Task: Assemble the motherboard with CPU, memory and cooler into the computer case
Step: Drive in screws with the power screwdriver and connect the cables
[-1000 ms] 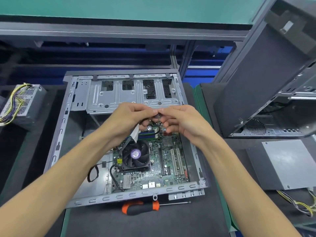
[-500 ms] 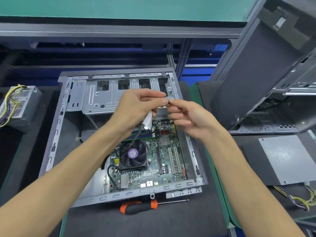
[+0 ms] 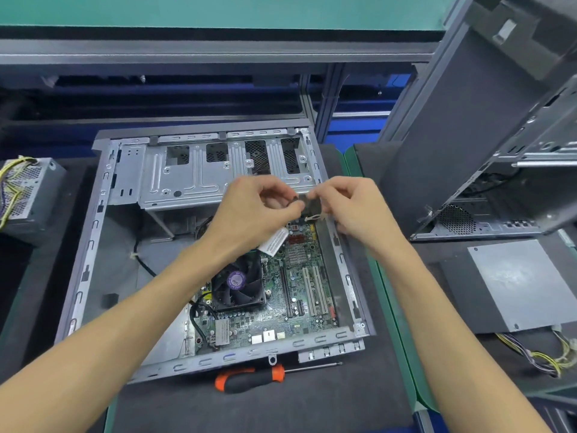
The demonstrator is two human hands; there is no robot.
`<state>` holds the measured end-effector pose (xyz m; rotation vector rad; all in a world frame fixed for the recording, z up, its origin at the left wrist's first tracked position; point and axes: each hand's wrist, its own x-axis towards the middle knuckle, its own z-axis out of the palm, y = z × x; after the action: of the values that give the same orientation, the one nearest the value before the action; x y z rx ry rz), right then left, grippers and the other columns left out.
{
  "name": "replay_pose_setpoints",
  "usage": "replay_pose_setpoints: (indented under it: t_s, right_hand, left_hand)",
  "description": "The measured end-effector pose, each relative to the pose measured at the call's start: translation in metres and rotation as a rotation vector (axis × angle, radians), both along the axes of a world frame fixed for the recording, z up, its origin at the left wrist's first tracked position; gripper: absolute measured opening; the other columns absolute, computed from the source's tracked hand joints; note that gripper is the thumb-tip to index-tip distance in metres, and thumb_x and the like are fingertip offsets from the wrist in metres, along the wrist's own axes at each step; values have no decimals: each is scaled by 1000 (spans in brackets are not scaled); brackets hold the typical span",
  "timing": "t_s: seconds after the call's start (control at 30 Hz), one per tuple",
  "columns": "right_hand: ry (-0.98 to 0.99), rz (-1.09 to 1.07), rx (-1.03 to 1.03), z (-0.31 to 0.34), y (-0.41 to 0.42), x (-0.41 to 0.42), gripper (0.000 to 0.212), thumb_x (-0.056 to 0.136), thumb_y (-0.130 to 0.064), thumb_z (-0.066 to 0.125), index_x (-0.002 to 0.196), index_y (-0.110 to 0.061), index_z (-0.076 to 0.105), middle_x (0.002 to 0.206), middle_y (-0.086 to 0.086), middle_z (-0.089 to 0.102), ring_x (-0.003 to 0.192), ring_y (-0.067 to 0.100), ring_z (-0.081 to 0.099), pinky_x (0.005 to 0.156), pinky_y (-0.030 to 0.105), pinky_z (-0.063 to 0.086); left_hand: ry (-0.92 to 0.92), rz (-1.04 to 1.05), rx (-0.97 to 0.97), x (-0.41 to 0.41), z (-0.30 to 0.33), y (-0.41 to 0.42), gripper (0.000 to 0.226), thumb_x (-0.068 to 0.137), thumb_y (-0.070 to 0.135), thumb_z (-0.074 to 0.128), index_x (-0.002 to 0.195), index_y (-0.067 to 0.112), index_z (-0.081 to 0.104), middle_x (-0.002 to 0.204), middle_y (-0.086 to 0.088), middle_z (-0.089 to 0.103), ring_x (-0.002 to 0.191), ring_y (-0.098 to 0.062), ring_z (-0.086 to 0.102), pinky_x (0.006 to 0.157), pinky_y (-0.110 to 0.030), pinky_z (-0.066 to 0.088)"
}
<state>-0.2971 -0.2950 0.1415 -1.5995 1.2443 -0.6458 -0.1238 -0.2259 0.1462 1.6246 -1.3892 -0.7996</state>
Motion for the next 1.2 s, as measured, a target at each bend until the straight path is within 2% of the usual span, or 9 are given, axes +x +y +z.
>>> replay_pose_setpoints:
  t_s: [0.1,0.2,0.33,0.47,0.63,0.83,0.97,1.07,1.2]
  right_hand:
    - [138,-153,-228,-10,-4,-7,16,94,-25,62,87,-27,76,77,-9,71,69,2,60,62,14,45]
    - [102,-139,-206,-24,-1,-5,14,97,-24,63,109,-25,69,103,-4,66,89,1,60,74,8,43]
    - [-66,-148,-90,-39,6,2,29,101,-23,58,129,-30,56,112,-17,57,103,-6,58,77,3,43]
    - [-187,-194,-22,-45,10,4,22,101,-26,59,123,-32,58,113,-18,61,102,-7,61,76,3,43]
    - [-236,-203,-25,-46,9,5,20,101,-21,59,118,-31,59,109,-16,64,96,-10,62,75,4,44]
    - [-247,-218,-32,-46,8,3,20,101,-18,60,119,-27,60,108,-15,64,92,-14,61,74,3,44]
    - [-249,-221,-32,-47,8,4,20,101,-17,60,120,-24,61,108,-12,64,90,-15,62,72,3,45]
    - [-237,-222,-37,-47,8,4,21,101,-17,60,121,-22,61,108,-11,65,91,-15,61,72,4,45]
    - [-220,-221,-37,-47,8,3,21,101,-17,60,121,-22,61,109,-10,65,92,-15,61,72,4,45]
  left_hand:
    - [-186,-84,70,-2,-27,0,11,82,23,77,91,18,75,74,8,70,67,-5,65,74,-26,59]
    - [-478,-188,108,2,-51,-12,18,87,32,70,99,20,73,85,10,70,78,-7,65,80,-34,58]
    - [-675,-204,82,2,-73,-33,20,90,32,65,100,17,72,93,-1,73,86,-25,68,77,-40,57]
    - [-692,-246,91,-11,-93,-49,19,93,28,60,93,9,64,93,-10,71,83,-32,67,71,-40,56]
    - [-647,-316,223,-15,-112,-69,12,98,22,49,88,17,47,92,-12,66,86,-35,65,65,-34,43]
    - [-629,-322,278,-17,-122,-80,19,99,23,45,115,15,54,107,-10,67,88,-31,63,69,-34,45]
    - [-638,-352,225,-19,-124,-81,21,99,24,45,115,14,52,112,-13,65,94,-32,62,71,-35,47]
    - [-637,-375,187,-19,-126,-83,23,99,27,44,118,15,49,109,-12,64,87,-31,61,68,-34,47]
    - [-640,-403,147,-19,-126,-87,23,98,31,45,115,18,54,109,-10,66,90,-31,62,79,-40,54]
